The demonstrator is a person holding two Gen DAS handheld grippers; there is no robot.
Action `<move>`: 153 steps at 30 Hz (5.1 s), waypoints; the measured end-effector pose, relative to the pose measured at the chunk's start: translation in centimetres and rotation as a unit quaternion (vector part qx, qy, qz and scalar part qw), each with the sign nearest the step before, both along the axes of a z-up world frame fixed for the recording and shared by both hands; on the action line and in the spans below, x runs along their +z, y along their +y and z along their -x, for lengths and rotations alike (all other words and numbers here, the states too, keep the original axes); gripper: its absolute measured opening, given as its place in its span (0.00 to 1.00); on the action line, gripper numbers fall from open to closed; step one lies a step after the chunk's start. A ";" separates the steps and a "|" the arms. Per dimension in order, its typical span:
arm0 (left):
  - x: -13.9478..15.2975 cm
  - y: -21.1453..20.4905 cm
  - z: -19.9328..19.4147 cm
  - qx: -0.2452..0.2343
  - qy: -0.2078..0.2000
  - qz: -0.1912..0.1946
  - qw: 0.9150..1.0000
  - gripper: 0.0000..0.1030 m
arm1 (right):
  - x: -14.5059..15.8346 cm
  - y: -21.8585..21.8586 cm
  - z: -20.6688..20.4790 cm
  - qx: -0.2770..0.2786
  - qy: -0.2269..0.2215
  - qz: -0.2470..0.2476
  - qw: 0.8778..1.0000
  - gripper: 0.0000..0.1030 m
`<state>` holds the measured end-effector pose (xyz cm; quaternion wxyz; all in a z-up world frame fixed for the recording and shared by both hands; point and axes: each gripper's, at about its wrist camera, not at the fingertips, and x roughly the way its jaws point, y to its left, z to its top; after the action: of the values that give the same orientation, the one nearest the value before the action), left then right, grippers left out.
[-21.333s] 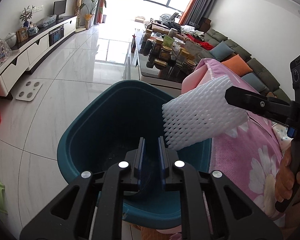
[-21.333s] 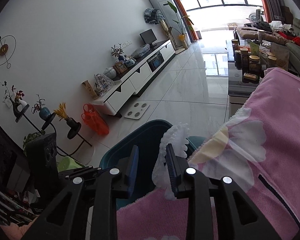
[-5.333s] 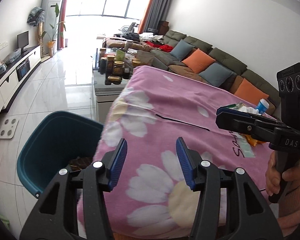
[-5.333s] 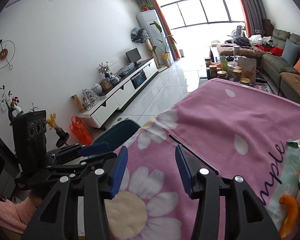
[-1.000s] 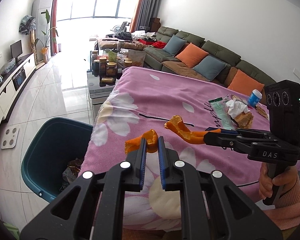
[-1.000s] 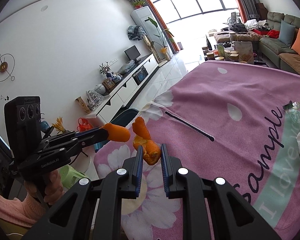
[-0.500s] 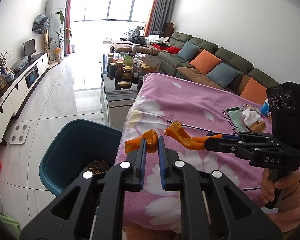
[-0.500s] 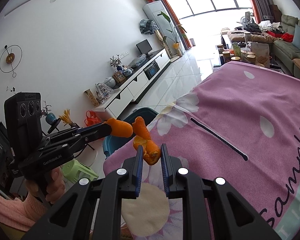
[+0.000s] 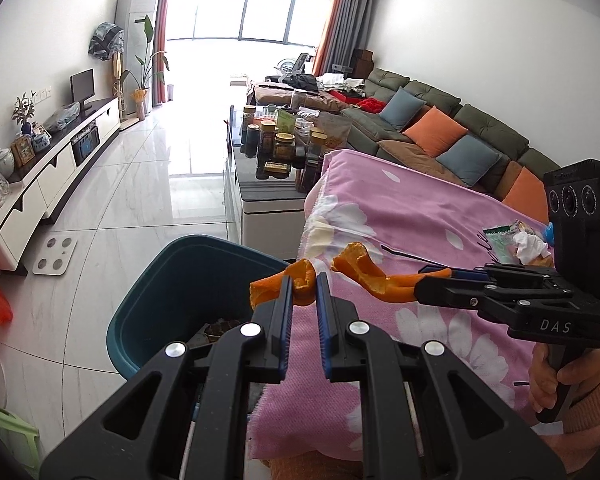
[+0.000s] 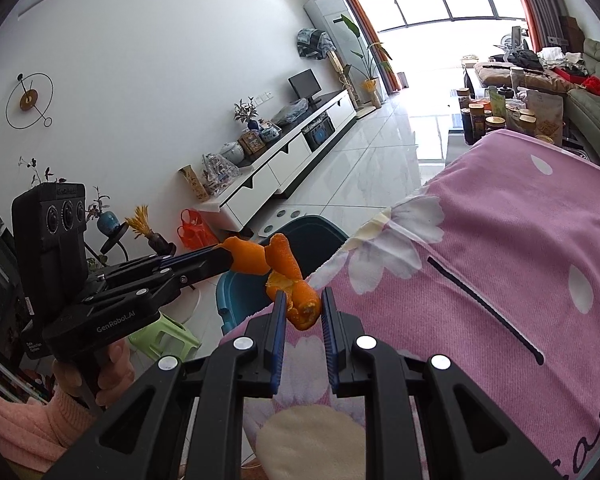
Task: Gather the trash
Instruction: 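Carry both orange peels over the teal bin, then open the left tool over the teal bin while the right tool opens too, then move both open tools back over the table, then grasp the white tissue with the right tool while the left tool grasps the brown foil bag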
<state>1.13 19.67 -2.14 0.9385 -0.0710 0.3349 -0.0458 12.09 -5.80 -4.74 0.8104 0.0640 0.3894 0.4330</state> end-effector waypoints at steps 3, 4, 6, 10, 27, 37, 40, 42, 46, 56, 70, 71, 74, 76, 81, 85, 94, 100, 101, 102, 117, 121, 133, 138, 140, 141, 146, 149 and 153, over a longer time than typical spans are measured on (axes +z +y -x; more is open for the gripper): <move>-0.1 0.5 0.0 0.006 0.001 0.000 1.000 0.12 | -0.1 0.8 -0.3 0.007 0.003 0.001 1.000 0.15; -0.2 0.5 -0.1 0.008 0.001 0.000 1.000 0.12 | -0.1 1.1 -0.3 0.009 0.003 0.002 1.000 0.15; -0.2 0.7 -0.2 0.012 0.001 -0.001 1.000 0.12 | -0.1 1.7 -0.4 0.013 0.002 0.005 1.000 0.15; -0.5 1.3 -0.4 0.021 0.003 0.000 1.000 0.12 | -0.1 2.6 -0.6 0.019 0.001 0.009 1.000 0.15; -2.1 3.1 -1.4 0.049 0.019 -0.001 0.999 0.12 | -0.3 5.2 -1.5 0.033 0.001 0.025 0.999 0.15; -2.9 3.4 -2.2 0.057 0.030 -0.002 0.998 0.12 | -0.8 6.7 -1.9 0.038 0.005 0.036 0.999 0.15; -3.2 3.7 -2.3 0.060 0.033 -0.001 0.998 0.12 | -0.8 7.4 -2.0 0.039 0.008 0.039 0.998 0.15; -3.3 3.7 -2.5 0.063 0.034 -0.001 0.997 0.12 | -0.9 7.6 -2.1 0.040 0.008 0.041 0.998 0.15; -3.7 3.7 -2.8 0.067 0.038 -0.002 0.997 0.12 | -1.1 8.0 -2.2 0.040 0.011 0.044 0.998 0.15; -4.7 4.0 -3.7 0.075 0.050 -0.001 0.996 0.12 | -1.6 9.5 -2.6 0.044 0.013 0.060 0.997 0.15; -6.2 4.7 -5.1 0.090 0.068 0.002 0.994 0.12 | -2.6 11.6 -3.5 0.045 0.026 0.081 0.995 0.15; -6.4 4.8 -5.3 0.091 0.071 0.004 0.993 0.12 | -2.7 11.8 -3.6 0.045 0.027 0.084 0.995 0.15; -7.0 5.2 -5.8 0.091 0.079 0.013 0.993 0.12 | -3.0 12.2 -3.9 0.044 0.031 0.092 0.994 0.16; -7.3 5.3 -6.2 0.092 0.085 0.018 0.992 0.12 | -3.1 12.4 -4.1 0.042 0.033 0.095 0.994 0.16; -8.4 5.7 -7.3 0.099 0.097 0.032 0.990 0.14 | -3.3 12.7 -4.5 0.033 0.040 0.098 0.994 0.21; -9.1 5.9 -7.7 0.112 0.106 0.038 0.987 0.27 | -3.3 12.2 -4.7 0.027 0.044 0.090 0.995 0.25; -6.4 3.9 -6.3 0.093 0.059 0.019 0.994 0.45 | -1.3 6.9 -2.4 0.015 0.004 0.066 0.998 0.35; -4.0 -0.8 -5.6 0.026 0.026 0.005 0.999 0.50 | 0.5 -0.4 -0.4 -0.038 -0.032 0.058 0.997 0.39; -3.7 -1.7 -5.6 0.011 0.022 0.005 1.000 0.50 | 0.7 -1.8 -0.1 -0.052 -0.035 0.056 0.996 0.39; -3.5 -2.8 -5.6 -0.003 0.020 0.004 1.000 0.50 | 0.9 -3.2 0.1 -0.067 -0.038 0.055 0.996 0.39; -2.7 -18.6 -6.9 -0.178 0.017 0.005 0.984 0.51 | 1.7 -21.5 2.0 -0.288 -0.064 0.074 0.953 0.44; -3.4 -21.9 -7.1 -0.205 0.028 0.004 0.978 0.51 | 1.3 -24.2 0.8 -0.319 -0.071 0.095 0.940 0.52; -4.7 -26.9 -7.8 -0.254 0.051 -0.006 0.966 0.51 | -2.2 -25.6 -1.8 -0.303 -0.037 0.152 0.940 0.18; -4.8 -28.2 -8.2 -0.271 0.058 -0.004 0.961 0.51 | -2.0 -27.3 -0.9 -0.303 -0.025 0.111 0.946 0.07; -4.9 -28.9 -8.2 -0.280 0.060 -0.004 0.958 0.51 | -2.0 -28.3 -0.4 -0.294 -0.001 0.063 0.954 0.06; -4.9 -29.2 -8.1 -0.284 0.060 -0.005 0.957 0.51 | -2.1 -28.7 -0.1 -0.292 0.008 0.047 0.955 0.06; -5.3 -30.4 -7.9 -0.300 0.065 -0.003 0.952 0.53 | -2.9 -28.6 1.4 -0.273 0.033 0.022 0.961 0.06; -5.6 -30.6 -7.9 -0.305 0.071 0.001 0.950 0.53 | -3.1 -28.4 2.7 -0.258 0.042 0.001 0.965 0.06; -5.7 -30.6 -7.9 -0.309 0.075 0.004 0.948 0.55 | -2.1 -28.8 4.2 -0.259 0.028 -0.022 0.965 0.06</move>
<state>8.99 -10.92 -7.81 0.8505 0.0290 0.4094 -0.3290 7.89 -34.65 -6.86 0.8821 0.1931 0.3722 0.2147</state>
